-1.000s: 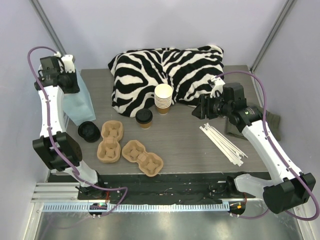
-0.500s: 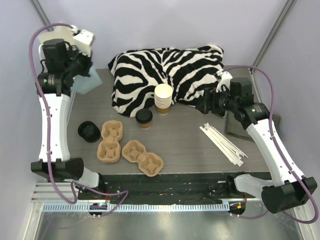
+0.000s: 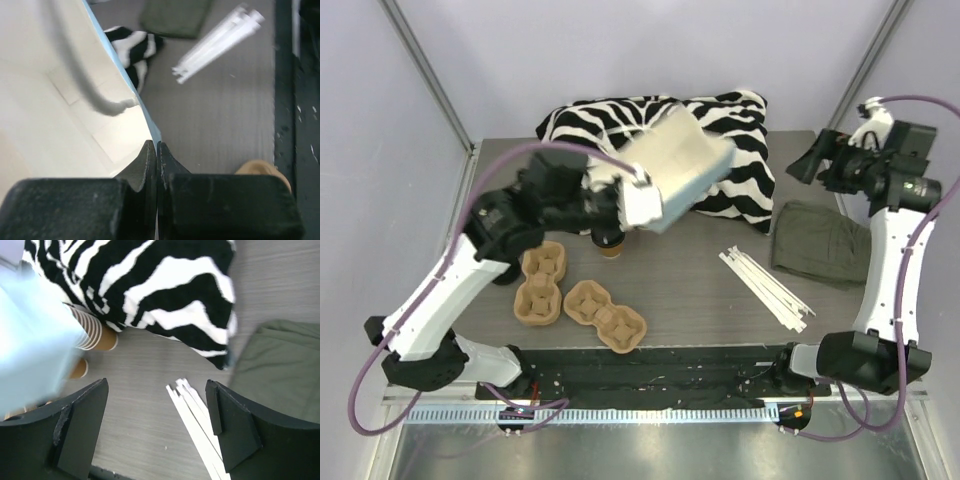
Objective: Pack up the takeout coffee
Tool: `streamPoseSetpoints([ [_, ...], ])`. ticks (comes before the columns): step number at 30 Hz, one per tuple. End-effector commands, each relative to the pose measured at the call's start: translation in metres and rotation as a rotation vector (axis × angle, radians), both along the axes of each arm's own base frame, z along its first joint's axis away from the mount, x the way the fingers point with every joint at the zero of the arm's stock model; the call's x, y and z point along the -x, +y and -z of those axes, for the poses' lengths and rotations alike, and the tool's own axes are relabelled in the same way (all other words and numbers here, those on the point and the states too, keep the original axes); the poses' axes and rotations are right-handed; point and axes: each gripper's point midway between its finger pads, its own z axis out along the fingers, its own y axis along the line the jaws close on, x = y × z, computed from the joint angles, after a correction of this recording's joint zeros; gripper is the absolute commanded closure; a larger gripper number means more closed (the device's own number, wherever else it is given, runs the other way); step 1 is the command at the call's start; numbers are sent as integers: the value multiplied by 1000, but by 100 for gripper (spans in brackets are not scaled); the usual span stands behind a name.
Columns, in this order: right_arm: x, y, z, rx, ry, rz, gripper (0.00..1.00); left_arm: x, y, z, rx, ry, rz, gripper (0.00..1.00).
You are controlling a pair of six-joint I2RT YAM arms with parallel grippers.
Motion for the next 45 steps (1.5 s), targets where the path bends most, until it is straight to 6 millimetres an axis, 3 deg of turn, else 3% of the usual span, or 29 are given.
streamPoseSetpoints([
  [1,18,-12,-47,12,-93,-69,12,48,-20,59,-215,-32,244,100],
  [3,28,-10,-57,83,-129,-128,12,49,-25,80,-260,-20,280,100],
  [6,51,-1,-55,179,-143,-218,11,45,-30,103,-316,-34,324,100],
  [11,100,27,-32,225,-117,-439,9,45,-37,130,-338,-72,401,100],
  [16,125,47,-26,237,-148,-552,7,37,-45,139,-334,-78,403,100],
  [21,152,80,-23,253,-238,-704,3,31,-43,146,-321,-43,431,100],
  [26,144,104,-11,212,-203,-821,8,34,-45,155,-314,-67,470,100],
  [30,126,130,-1,208,-160,-864,11,34,-46,164,-332,-53,485,100],
  [35,108,156,-1,248,-199,-890,14,39,-43,170,-356,-56,532,100],
  [42,98,170,15,320,-182,-906,17,40,-42,173,-362,-60,544,100],
  [45,90,164,26,375,-159,-860,19,38,-45,174,-348,-28,507,100],
])
